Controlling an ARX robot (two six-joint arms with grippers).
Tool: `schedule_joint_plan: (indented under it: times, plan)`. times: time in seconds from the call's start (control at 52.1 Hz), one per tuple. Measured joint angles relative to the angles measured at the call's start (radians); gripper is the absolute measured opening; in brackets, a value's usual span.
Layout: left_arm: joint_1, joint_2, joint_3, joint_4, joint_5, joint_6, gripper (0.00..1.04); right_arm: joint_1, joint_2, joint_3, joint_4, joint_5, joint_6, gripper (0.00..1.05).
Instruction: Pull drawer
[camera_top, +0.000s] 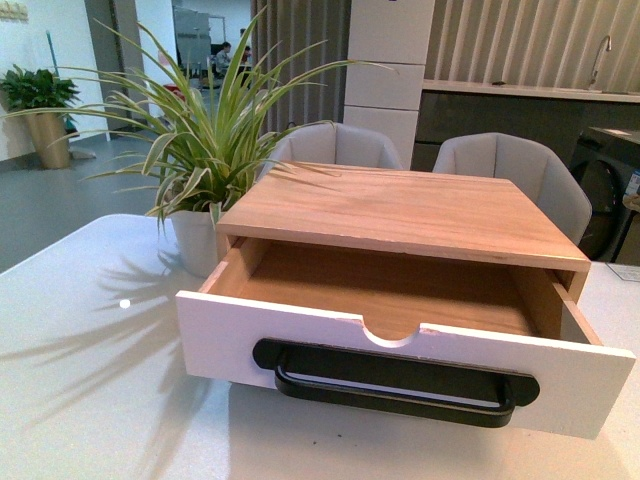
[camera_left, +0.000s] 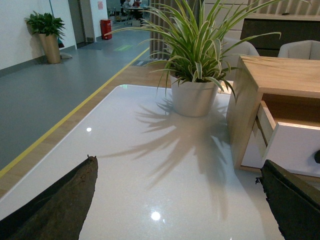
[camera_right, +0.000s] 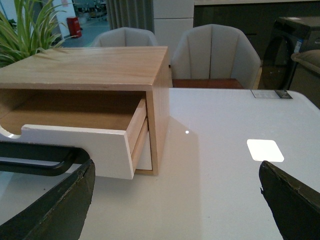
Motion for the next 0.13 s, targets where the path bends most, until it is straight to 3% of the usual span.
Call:
schedule_joint_plan:
  times: [0.134]
  plan:
    - [0.000, 0.000, 0.000, 0.000, 0.000, 0.000, 0.97, 0.000, 0.000, 0.000, 0.000, 0.000, 0.000, 0.96]
